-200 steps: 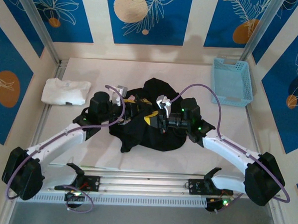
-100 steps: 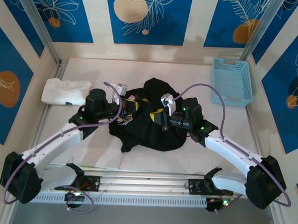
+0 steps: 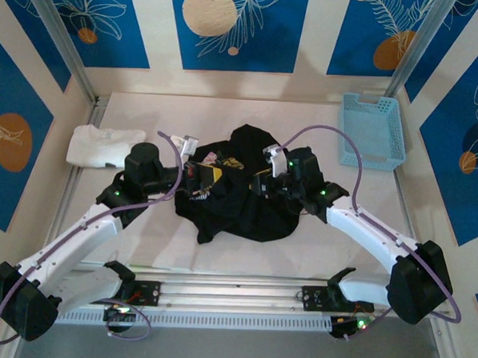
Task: Fold the inside-out t-shirt
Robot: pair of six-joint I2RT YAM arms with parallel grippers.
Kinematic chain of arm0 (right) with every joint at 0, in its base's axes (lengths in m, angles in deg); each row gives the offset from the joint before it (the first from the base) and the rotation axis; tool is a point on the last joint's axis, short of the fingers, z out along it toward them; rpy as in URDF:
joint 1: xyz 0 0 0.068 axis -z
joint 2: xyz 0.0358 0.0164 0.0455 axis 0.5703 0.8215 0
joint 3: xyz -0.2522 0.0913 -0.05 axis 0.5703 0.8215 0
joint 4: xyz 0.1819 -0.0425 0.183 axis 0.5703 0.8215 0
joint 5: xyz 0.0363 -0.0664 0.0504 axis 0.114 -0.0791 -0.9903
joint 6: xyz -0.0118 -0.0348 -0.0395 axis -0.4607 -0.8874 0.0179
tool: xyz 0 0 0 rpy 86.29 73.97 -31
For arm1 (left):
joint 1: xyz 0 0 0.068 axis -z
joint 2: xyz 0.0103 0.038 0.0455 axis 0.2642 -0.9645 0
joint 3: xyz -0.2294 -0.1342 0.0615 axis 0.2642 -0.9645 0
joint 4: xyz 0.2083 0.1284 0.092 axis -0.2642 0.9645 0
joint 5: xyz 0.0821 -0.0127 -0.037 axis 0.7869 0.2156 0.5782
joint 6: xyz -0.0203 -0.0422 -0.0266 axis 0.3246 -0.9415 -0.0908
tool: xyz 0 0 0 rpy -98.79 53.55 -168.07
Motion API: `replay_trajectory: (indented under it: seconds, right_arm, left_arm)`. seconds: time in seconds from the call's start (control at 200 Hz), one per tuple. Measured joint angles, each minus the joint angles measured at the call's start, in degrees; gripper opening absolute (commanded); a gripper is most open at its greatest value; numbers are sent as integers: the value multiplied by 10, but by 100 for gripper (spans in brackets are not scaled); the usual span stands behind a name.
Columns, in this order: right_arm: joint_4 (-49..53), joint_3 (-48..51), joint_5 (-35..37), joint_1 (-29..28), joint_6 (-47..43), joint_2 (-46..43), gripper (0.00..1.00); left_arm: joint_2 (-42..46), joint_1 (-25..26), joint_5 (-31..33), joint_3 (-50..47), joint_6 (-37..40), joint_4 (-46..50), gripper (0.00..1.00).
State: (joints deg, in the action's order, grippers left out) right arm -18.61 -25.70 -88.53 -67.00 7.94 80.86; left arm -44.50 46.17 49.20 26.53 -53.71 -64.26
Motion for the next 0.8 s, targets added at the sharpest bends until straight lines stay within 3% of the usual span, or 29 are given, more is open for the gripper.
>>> replay_trajectory:
  seconds: [0.265, 0.555, 0.74, 0.8]
  right_arm:
    - [19, 30, 28, -52, -64, -107, 57]
    - [-58, 64, 125, -190, -143, -133, 63]
    - [-85, 34, 195, -229, -174, -47, 62]
    - [-87, 16, 221, -229, -178, -14, 47]
  left_arm:
    - [-12, 0, 28, 18, -22, -1, 0]
    - [-21, 0, 37, 20, -36, -1, 0]
    - [-21, 0, 37, 20, -37, -1, 0]
    - [-21, 0, 37, 20, -37, -1, 0]
